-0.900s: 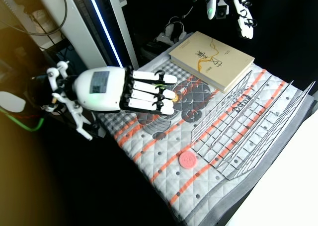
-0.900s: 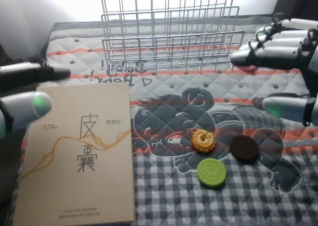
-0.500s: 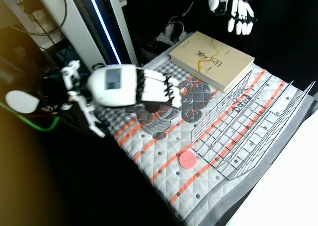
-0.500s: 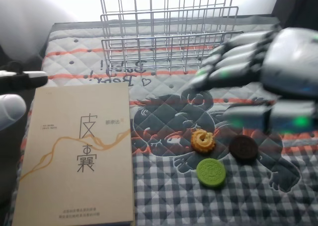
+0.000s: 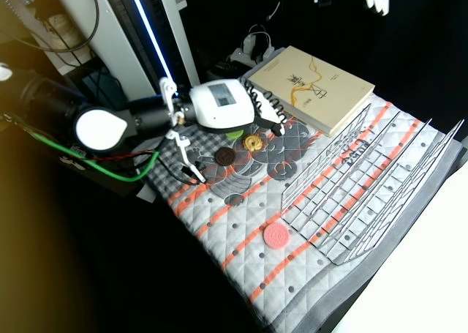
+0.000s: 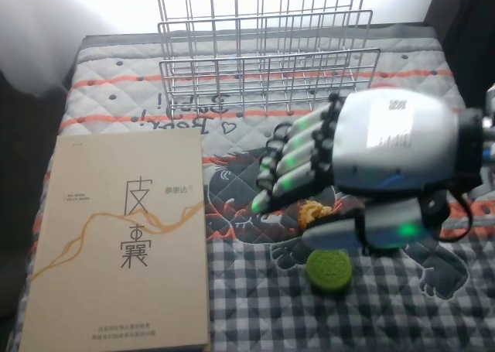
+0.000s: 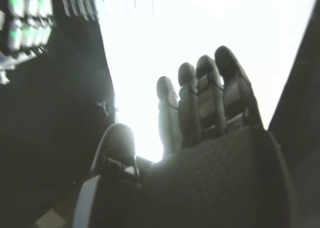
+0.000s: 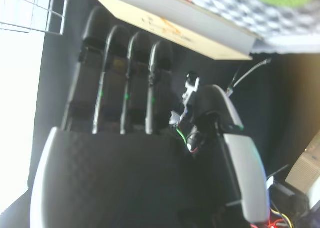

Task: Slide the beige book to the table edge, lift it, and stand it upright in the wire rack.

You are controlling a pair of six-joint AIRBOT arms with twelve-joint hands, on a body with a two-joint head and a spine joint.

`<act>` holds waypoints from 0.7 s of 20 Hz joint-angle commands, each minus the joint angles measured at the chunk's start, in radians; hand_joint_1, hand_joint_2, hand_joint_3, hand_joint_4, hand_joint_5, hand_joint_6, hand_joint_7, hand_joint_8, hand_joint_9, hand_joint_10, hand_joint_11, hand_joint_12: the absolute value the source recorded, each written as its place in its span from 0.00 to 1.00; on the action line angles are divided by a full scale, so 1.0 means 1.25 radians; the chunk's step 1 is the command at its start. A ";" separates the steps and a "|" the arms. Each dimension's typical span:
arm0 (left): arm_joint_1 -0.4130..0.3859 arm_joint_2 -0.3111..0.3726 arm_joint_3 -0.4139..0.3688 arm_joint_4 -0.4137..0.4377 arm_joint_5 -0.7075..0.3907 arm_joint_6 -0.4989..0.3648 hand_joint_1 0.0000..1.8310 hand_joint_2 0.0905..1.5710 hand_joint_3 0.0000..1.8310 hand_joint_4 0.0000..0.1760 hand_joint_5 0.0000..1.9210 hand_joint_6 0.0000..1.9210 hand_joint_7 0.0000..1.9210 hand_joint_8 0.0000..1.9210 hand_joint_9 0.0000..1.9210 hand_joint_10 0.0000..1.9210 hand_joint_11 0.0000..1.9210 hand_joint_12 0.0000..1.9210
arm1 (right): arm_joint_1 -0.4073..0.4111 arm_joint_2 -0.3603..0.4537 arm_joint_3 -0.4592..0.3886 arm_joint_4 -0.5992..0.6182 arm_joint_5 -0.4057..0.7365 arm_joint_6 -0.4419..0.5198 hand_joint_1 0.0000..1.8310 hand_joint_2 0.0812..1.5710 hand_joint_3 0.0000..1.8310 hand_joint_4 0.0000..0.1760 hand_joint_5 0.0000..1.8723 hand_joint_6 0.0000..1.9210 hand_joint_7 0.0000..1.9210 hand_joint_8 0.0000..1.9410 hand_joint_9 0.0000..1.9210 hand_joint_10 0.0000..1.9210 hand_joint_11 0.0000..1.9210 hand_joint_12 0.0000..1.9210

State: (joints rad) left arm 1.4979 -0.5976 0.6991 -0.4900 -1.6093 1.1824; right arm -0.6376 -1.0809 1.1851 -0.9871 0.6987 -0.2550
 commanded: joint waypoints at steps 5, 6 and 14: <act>-0.005 -0.002 0.010 -0.012 -0.088 -0.005 0.00 0.88 0.00 0.50 0.22 0.00 0.16 0.00 0.12 0.00 0.00 0.18 | 0.043 -0.036 0.021 -0.032 0.049 0.051 0.10 0.96 0.00 0.00 0.37 0.00 0.35 0.00 0.33 0.01 0.27 0.49; -0.006 -0.003 0.012 -0.009 -0.084 -0.008 0.00 0.89 0.00 0.50 0.23 0.00 0.16 0.00 0.12 0.00 0.00 0.18 | 0.046 -0.042 0.024 -0.037 0.047 0.051 0.08 0.97 0.00 0.00 0.37 0.00 0.35 0.00 0.33 0.01 0.28 0.49; -0.010 -0.018 0.030 -0.004 -0.055 -0.035 0.00 0.89 0.00 0.49 0.23 0.00 0.18 0.00 0.14 0.00 0.00 0.28 | 0.057 -0.093 0.041 -0.069 0.026 0.051 0.04 0.97 0.00 0.00 0.37 0.00 0.34 0.00 0.34 0.00 0.29 0.49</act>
State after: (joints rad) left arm 1.4944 -0.6174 0.7292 -0.4797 -1.5581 1.1488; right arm -0.5838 -1.1950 1.2350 -1.1244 0.6594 -0.1928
